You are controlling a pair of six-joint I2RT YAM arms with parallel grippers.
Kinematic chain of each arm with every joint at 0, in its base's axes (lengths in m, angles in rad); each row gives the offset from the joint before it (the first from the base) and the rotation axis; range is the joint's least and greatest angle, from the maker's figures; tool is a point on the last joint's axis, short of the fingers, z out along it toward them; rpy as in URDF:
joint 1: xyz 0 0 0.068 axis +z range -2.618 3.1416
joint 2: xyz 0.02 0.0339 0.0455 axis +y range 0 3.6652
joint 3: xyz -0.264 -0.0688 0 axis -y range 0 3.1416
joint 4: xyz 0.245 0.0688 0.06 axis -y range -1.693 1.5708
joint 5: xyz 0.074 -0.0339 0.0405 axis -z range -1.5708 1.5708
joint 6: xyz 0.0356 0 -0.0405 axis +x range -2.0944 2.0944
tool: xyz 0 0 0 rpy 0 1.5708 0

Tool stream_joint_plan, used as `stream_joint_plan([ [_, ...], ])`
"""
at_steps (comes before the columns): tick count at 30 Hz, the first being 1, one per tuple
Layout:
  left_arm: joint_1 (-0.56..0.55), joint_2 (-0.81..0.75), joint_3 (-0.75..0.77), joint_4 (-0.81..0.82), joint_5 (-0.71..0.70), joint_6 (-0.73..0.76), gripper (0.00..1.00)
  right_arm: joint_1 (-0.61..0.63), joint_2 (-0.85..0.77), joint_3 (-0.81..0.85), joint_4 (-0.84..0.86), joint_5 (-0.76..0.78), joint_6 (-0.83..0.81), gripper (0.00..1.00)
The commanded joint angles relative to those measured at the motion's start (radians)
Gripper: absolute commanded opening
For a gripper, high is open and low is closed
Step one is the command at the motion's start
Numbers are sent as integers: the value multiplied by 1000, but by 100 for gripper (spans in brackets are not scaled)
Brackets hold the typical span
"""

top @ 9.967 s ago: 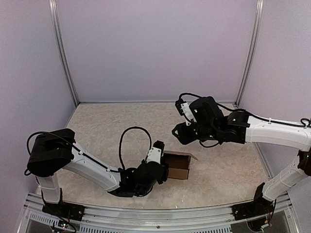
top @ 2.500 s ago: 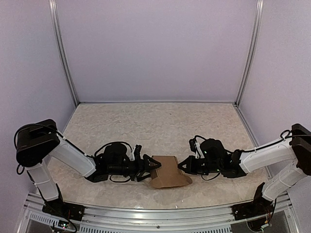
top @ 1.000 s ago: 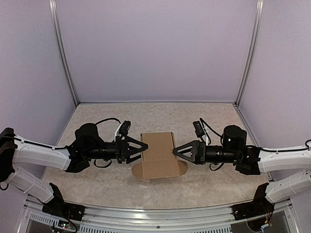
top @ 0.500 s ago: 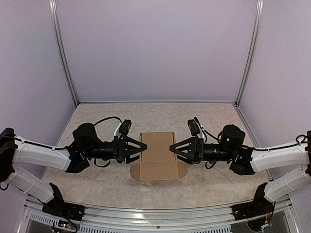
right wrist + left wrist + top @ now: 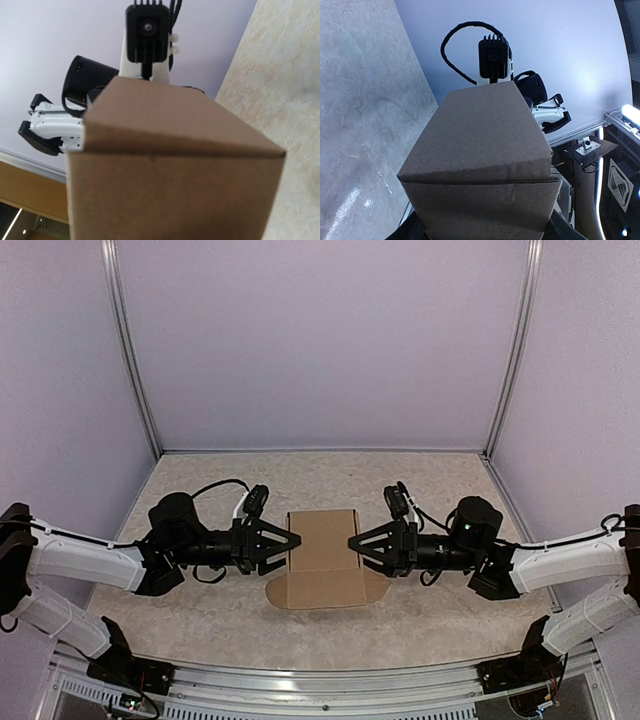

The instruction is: Fold the paper box

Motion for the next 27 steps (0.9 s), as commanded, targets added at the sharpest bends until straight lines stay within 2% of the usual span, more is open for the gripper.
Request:
stream_joint_plan([
  [1, 2, 9, -10, 4, 11, 15, 46, -1, 3, 37, 45, -34, 3, 37],
  [8, 2, -41, -4, -115, -15, 85, 80, -2, -23, 45, -27, -9, -36, 33],
  [14, 2, -139, 6, -301, -76, 200, 98, -2, -59, 79, -177, 40, -102, 31],
  [18, 3, -221, 12, -425, -128, 278, 99, -2, -94, 120, -336, 111, -160, 29],
  [22, 2, -317, 44, -623, -228, 380, 99, -1, -113, 174, -483, 190, -205, 28],
  [27, -34, -433, 96, -894, -410, 514, 99, -4, -120, 185, -520, 267, -172, 28],
])
